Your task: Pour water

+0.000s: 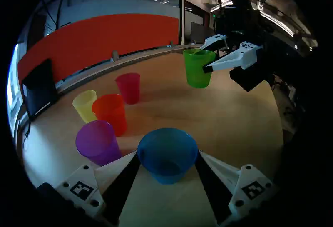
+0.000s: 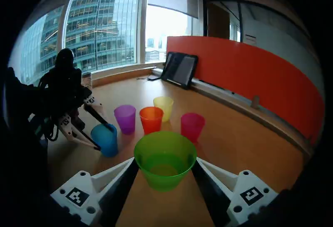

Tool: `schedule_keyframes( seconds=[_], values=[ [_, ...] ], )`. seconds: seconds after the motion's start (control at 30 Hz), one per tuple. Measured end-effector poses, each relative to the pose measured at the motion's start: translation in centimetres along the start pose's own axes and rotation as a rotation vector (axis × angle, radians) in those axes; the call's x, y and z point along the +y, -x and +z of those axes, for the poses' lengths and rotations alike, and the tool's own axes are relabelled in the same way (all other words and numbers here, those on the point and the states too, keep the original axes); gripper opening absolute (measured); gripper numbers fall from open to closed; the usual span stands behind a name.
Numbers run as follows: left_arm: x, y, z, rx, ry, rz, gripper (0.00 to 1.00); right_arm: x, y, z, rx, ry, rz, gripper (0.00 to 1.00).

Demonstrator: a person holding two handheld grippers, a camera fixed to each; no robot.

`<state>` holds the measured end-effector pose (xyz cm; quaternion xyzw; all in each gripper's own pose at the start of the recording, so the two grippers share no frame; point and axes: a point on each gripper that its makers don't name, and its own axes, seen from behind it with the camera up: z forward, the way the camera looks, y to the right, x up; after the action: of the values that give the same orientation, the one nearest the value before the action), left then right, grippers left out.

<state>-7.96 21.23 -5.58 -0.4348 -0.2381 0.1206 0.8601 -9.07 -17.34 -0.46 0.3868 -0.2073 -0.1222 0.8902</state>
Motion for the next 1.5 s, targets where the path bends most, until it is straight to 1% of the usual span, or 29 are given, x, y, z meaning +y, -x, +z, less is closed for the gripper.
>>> schedule_keyframes(
  seconds=[0.27, 0.47, 0.77, 1.1, 1.3, 1.5],
  values=[
    [-0.1, 0.9, 0.0, -0.029, -0.01, 0.011, 0.88, -0.2, 0.2, 0.3, -0.005, -0.001, -0.005, 0.89],
    [-0.3, 1.3, 0.0, -0.051, -0.015, 0.002, 0.97, -0.2, 0.6, 0.5, -0.01, 0.0, -0.005, 0.89],
    [-0.5, 1.9, -0.8, -0.073, -0.027, -0.001, 0.97, -0.3, 2.2, 1.3, -0.035, 0.006, -0.005, 0.9],
    [-0.6, 2.5, -2.0, -0.082, -0.034, -0.015, 0.97, -0.5, 5.0, 2.4, -0.081, 0.011, -0.01, 0.89],
    [-0.8, 2.6, -2.3, -0.085, -0.046, -0.012, 0.97, -1.0, 6.2, 3.0, -0.104, 0.002, -0.005, 0.89],
    [-0.9, 2.6, -2.5, -0.085, -0.048, -0.012, 0.97, -1.1, 6.9, 3.3, -0.113, 0.002, 0.007, 0.89]
  ],
)
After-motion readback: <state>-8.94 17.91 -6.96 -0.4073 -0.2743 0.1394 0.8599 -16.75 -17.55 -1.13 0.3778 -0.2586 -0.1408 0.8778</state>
